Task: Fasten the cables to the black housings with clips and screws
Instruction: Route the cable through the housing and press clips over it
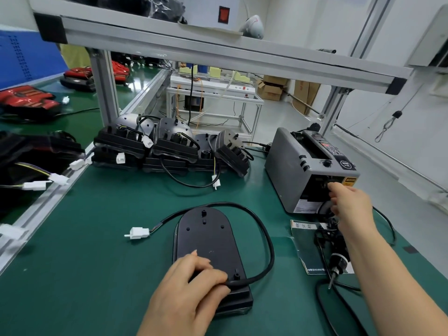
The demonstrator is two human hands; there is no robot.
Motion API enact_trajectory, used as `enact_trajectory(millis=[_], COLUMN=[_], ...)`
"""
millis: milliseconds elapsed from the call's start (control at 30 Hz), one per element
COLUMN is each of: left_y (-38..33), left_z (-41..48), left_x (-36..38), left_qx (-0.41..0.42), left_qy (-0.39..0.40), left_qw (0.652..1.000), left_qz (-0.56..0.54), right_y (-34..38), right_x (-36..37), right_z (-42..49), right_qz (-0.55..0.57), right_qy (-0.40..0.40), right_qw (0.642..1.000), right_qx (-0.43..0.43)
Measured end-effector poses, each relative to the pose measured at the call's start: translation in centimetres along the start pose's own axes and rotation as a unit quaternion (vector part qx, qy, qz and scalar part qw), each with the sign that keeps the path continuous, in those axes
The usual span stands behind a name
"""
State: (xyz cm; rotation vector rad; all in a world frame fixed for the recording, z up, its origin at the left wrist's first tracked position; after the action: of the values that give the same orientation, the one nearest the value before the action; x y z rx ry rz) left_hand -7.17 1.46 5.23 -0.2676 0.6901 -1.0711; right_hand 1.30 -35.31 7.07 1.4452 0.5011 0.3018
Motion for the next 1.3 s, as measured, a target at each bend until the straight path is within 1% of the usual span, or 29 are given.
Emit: enact_trajectory(millis=[67,133,200,233,267,300,367,433,500,633,700,767,833,933,1167,1300], left_y=[0.4,1.7,4.4,5.9,7.5,8.7,9.7,9.8,9.6,9.3,9.4,9.4,9.6,9.6,9.7,9.7], left_z=[0.1,0.3,0.1,-0.1,-0.4,-0.7,-0.7,-0.4,0.0,0.5,0.5,0.5,0.5,0.4,0.4,0.4], left_x=[-0.9,-2.3,-3.5,-3.7,-3.5,-3.2,-2.7,-2.2,-1.7,-1.0,-0.9,-1.0,-1.0,-1.0,-1.1,-1.1], left_qx=[-0.04,-0.112,-0.221,-0.287,-0.352,-0.4,-0.44,-0.446,-0.439,-0.412,-0.396,-0.383,-0.379,-0.377,-0.369,-0.365], left_qy=[-0.015,-0.066,-0.131,-0.142,-0.132,-0.113,-0.074,-0.051,-0.029,0.006,0.022,0.022,0.013,0.005,-0.007,-0.017], left_qw=[0.999,0.991,0.966,0.946,0.923,0.904,0.888,0.887,0.892,0.907,0.916,0.922,0.924,0.924,0.928,0.929], left_qz=[-0.018,-0.025,-0.037,-0.057,-0.083,-0.102,-0.112,-0.109,-0.101,-0.08,-0.066,-0.054,-0.054,-0.058,-0.055,-0.058], right_y=[0.4,0.9,1.7,2.1,2.5,3.0,3.9,4.3,4.2,3.5,3.2,3.0,2.5,1.7,1.8,1.9], right_x=[-0.3,-0.4,0.5,1.4,2.5,3.8,6.5,8.9,10.8,13.0,13.3,13.3,13.4,13.7,14.0,14.1], right_z=[-0.8,-2.1,-4.4,-6.0,-8.0,-10.1,-14.9,-19.0,-21.5,-24.0,-24.5,-24.7,-24.6,-24.2,-24.1,-24.2], right_qz=[0.006,0.02,0.017,0.007,0.001,0.0,-0.024,-0.059,-0.096,-0.18,-0.199,-0.198,-0.203,-0.225,-0.245,-0.254], right_qy=[0.019,0.052,0.112,0.153,0.202,0.26,0.387,0.495,0.55,0.592,0.602,0.61,0.61,0.594,0.557,0.546], right_qw=[1.0,0.998,0.993,0.987,0.977,0.963,0.915,0.855,0.813,0.751,0.73,0.72,0.718,0.727,0.731,0.727], right_qx=[-0.004,-0.015,-0.037,-0.05,-0.061,-0.074,-0.112,-0.143,-0.164,-0.231,-0.255,-0.267,-0.266,-0.263,-0.31,-0.329])
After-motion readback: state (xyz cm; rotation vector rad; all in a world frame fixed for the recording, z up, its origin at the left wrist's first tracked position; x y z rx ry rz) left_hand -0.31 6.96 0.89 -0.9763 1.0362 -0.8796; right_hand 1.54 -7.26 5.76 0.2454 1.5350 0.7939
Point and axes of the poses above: each hand's wrist, its own z-axis towards the middle knuckle, its own x-axis out of the palm, y = z × x, the point moved 7 cm from there along z, towards the middle knuckle, and after that the axes turned 9 degrees about -y, right-handed, at the moved point
